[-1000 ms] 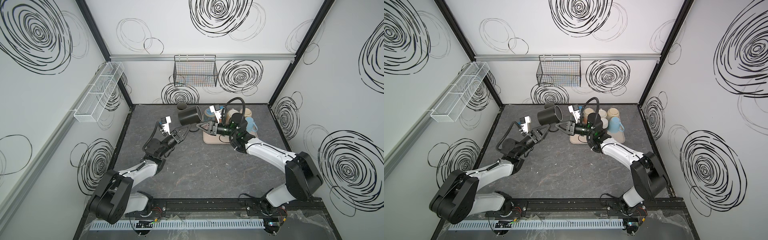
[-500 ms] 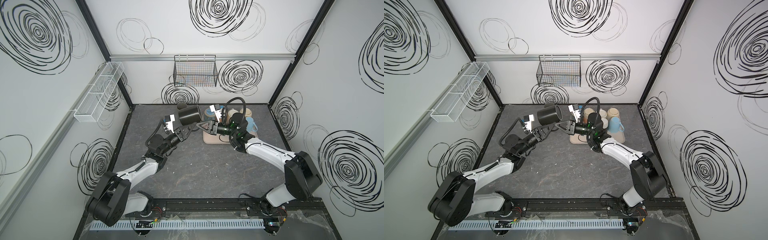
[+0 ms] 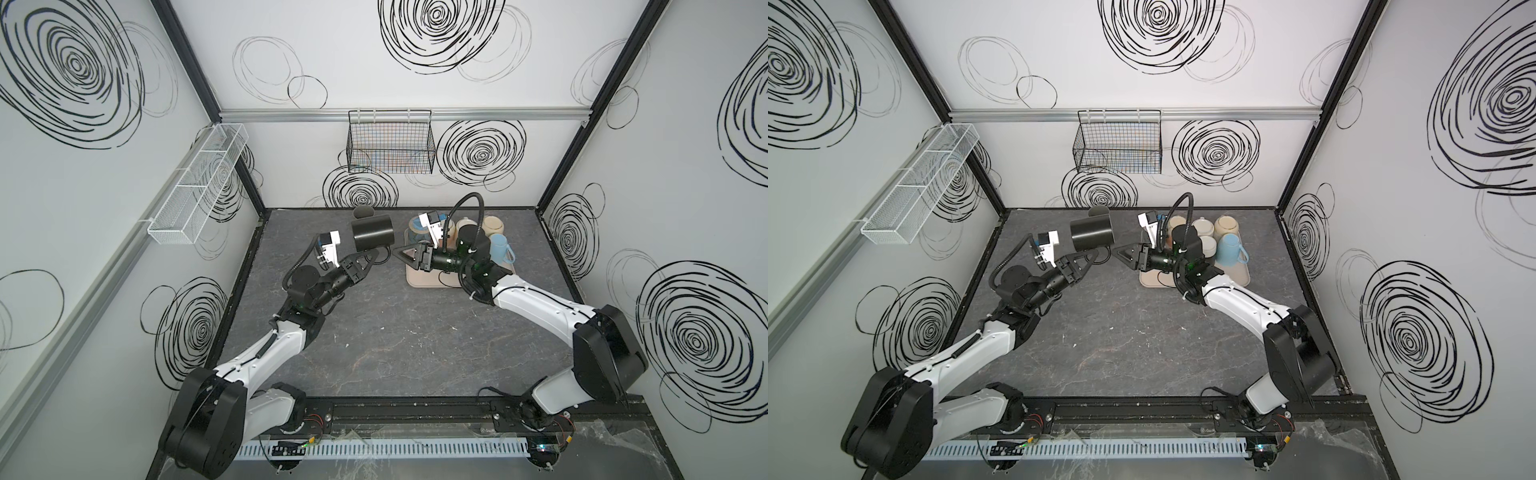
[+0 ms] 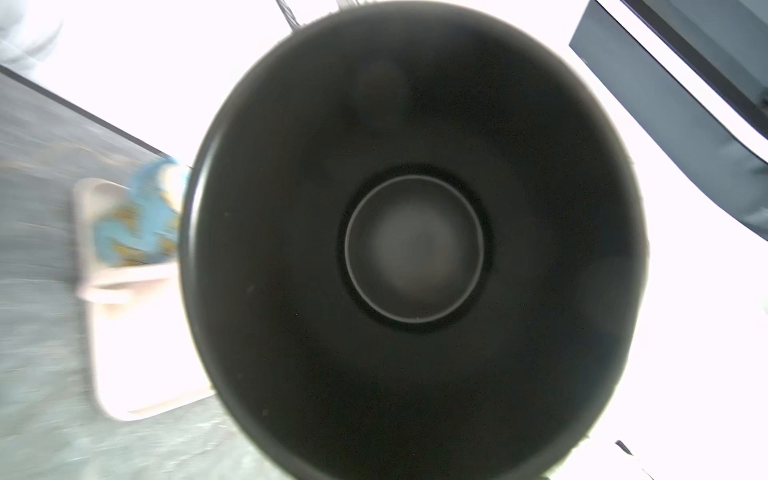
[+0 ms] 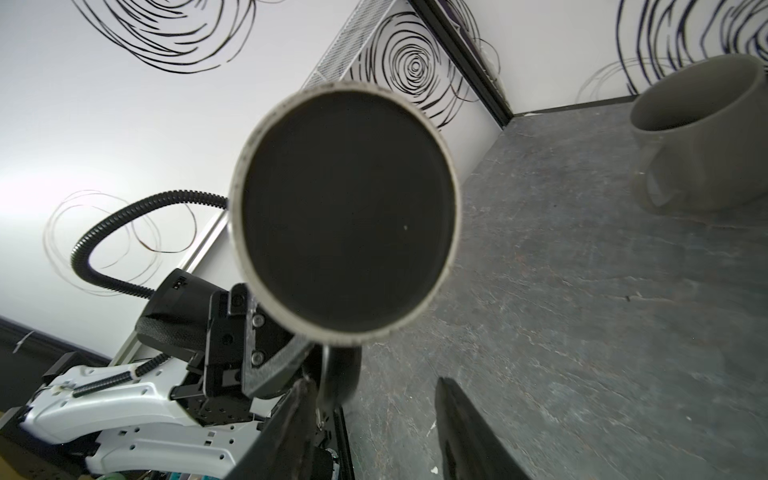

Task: Turn the mug right side up
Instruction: 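Grasp the black mug with the left gripper while the right gripper releases, then carry the black mug beside the grey mug with the left gripper while the right withdraws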

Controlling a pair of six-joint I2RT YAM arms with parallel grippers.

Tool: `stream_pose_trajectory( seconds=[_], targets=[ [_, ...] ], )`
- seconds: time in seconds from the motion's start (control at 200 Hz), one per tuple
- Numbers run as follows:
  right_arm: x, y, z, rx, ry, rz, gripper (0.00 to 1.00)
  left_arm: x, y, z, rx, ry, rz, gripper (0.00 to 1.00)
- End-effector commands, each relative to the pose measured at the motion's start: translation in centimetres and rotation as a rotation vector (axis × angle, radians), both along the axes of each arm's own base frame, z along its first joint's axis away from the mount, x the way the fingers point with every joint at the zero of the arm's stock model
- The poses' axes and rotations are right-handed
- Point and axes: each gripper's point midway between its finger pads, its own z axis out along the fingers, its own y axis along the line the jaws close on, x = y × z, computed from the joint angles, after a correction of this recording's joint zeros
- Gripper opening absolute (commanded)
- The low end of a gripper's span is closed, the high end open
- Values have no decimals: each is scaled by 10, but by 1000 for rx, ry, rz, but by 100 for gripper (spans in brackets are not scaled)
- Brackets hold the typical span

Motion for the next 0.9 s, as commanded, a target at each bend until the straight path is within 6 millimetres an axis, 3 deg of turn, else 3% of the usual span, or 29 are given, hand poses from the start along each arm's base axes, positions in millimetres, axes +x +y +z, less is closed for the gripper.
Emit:
stream_pose_trajectory(
  seconds=[0.0, 0.11, 0.195, 0.28, 0.55, 0.67, 0.896],
  targets=[
    [8, -15, 12, -51, -49, -87, 53, 3, 26, 19, -5, -83, 76, 0],
    [18, -28, -1, -124, -41, -175, 53, 15, 48, -13, 112, 29, 154, 0],
    [30, -43, -14, -183, 1, -259, 53, 21, 70, -47, 300, 141, 234, 0],
    [39, -57, -29, -246, 45, -326, 53, 25, 95, -67, 461, 219, 300, 0],
    [56, -79, -51, -411, 80, -417, 54, 39, 146, -90, 711, 325, 399, 0],
    [62, -80, -56, -438, 91, -418, 55, 52, 157, -95, 850, 345, 448, 0],
    [76, -89, -64, -459, 133, -423, 56, 82, 159, -94, 1023, 334, 507, 0]
  ],
)
